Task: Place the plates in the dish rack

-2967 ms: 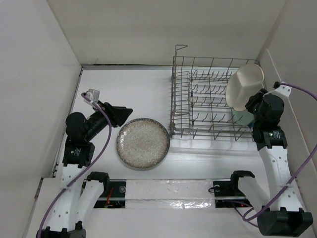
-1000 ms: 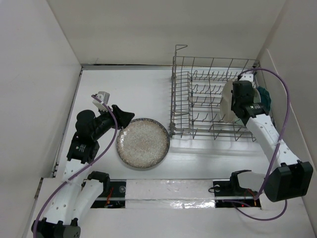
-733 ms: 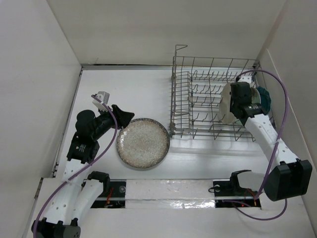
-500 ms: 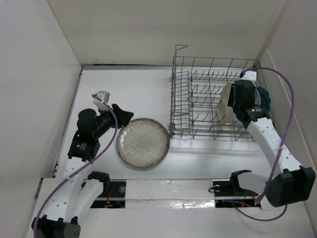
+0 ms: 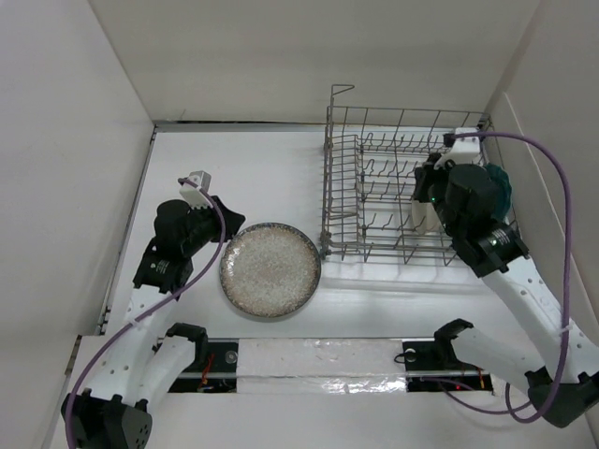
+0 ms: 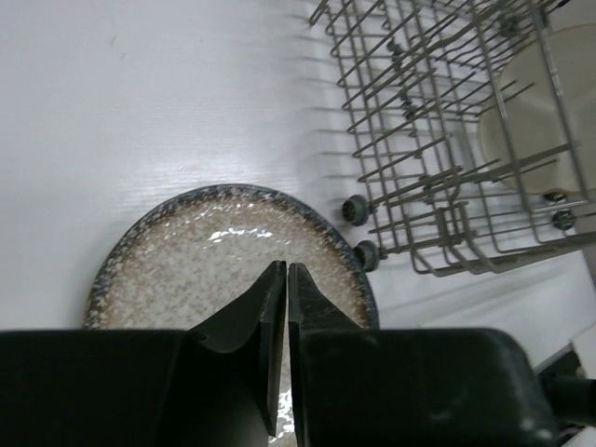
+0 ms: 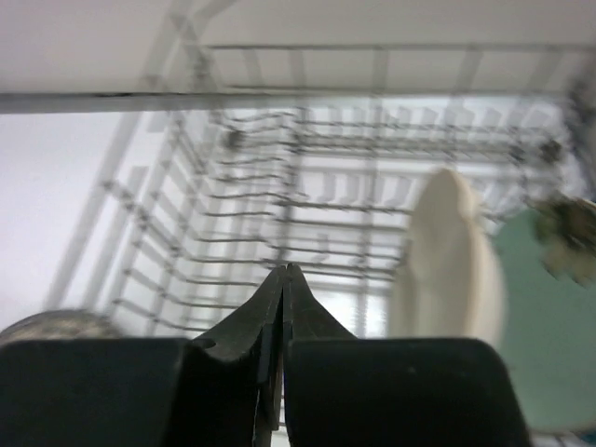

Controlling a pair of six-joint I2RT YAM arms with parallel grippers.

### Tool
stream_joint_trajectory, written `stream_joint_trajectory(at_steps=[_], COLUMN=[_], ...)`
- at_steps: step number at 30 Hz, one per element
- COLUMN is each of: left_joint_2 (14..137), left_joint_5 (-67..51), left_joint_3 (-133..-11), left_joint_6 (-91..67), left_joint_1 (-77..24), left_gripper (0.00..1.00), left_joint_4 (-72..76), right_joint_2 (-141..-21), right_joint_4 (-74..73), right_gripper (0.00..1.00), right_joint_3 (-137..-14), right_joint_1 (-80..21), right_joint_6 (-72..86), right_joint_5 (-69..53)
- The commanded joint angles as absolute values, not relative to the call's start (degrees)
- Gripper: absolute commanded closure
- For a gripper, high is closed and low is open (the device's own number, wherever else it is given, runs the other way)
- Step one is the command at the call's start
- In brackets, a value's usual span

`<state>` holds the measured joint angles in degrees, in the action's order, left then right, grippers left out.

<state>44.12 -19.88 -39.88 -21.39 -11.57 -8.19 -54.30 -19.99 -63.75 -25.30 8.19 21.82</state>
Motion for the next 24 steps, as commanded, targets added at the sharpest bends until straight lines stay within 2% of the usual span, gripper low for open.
stream_joint_trajectory(at_steps=[1, 6, 11, 12, 13, 15, 17, 20, 24], left_joint_2=[45.52, 48.43, 49.91, 50.27, 50.71, 52.38, 54.57, 57.29, 58.09], left_joint_5=[-16.70, -16.61, -15.47, -14.60, -14.59, -13.81, -13.54, -13.45, -14.68], left_joint_3=[-42.10, -41.66, -40.34, -40.25, -40.17, -40.25, -40.34, -40.52, -40.60], left_joint_6=[-20.92, -22.85, -25.30, -25.66, -25.93, -26.28, -26.45, -27.16, -28.74], left_joint_1=[-11.87, -11.87, -8.88, -8.88, -8.88, -8.88, -8.88, -8.35, -7.29], left_gripper=[0.99, 1.00, 1.00, 0.96, 0.85, 0.69, 0.61, 0.57, 0.57], left_joint_4=[-10.01, -12.48, -15.20, -15.73, -16.17, -16.78, -17.31, -16.96, -14.86], right_joint_2=[-54.66, -59.49, -62.23, -62.14, -62.05, -61.70, -61.52, -61.87, -67.92], right_joint_4=[-12.93, -11.60, -9.76, -9.41, -9.23, -9.23, -8.27, -4.23, -3.86], right_gripper=[1.00, 1.00, 1.00, 1.00, 1.00, 1.00, 1.00, 1.00, 1.00], right_joint_3=[-66.09, -64.96, -56.72, -55.12, -53.72, -48.99, -45.72, -39.39, -38.31], right_joint_1=[-34.78, -51.30, -68.36, -70.47, -73.79, -75.93, -76.46, -76.46, -77.60], right_joint_6=[9.05, 8.44, 8.44, 8.52, 8.87, 10.62, 12.65, 15.38, 18.36], right_joint_5=[13.11, 10.99, 11.95, 12.48, 12.65, 12.92, 11.52, 8.01, 9.40])
